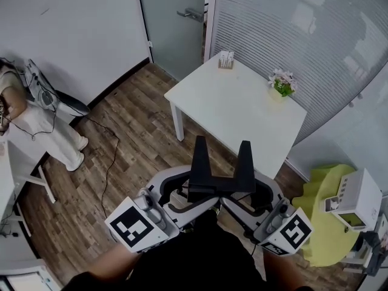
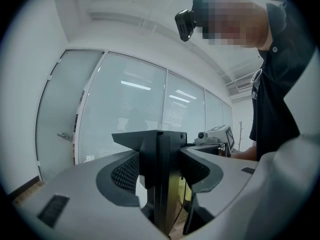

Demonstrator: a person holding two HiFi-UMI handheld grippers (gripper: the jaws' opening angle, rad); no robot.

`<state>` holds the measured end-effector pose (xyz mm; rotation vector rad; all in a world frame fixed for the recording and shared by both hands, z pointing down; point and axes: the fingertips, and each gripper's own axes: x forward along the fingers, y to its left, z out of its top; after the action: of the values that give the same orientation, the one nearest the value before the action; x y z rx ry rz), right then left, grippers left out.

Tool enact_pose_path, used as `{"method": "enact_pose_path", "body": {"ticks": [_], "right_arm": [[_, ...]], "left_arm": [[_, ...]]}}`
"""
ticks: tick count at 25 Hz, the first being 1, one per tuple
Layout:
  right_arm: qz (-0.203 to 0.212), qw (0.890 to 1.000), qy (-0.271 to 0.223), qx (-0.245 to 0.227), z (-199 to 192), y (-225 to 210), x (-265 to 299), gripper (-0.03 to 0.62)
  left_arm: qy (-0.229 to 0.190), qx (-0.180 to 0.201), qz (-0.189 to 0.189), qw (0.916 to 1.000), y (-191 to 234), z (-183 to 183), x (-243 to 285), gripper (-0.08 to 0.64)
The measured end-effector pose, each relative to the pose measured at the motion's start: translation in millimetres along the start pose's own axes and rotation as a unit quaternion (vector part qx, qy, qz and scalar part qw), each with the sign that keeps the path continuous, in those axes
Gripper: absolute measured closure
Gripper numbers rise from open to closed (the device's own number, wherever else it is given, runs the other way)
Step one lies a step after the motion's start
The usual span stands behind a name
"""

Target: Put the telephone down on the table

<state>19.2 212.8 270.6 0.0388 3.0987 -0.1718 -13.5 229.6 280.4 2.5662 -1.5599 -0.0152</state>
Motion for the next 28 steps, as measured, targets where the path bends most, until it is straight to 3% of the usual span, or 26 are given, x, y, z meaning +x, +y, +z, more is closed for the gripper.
{"method": "enact_pose_path", "body": {"ticks": [11, 28], "right_arm": [[0.008, 1.0, -0.009, 0.001, 18, -75, 11, 0.344], [0.01, 1.0, -0.025, 0.007, 41, -184, -8, 0.344]], "left_arm": [[0.009, 0.005, 0.008, 0.9999, 44, 19, 61, 0.31], [0.014, 0.005, 0.003, 0.9999, 78, 33, 170, 0.31]]}}
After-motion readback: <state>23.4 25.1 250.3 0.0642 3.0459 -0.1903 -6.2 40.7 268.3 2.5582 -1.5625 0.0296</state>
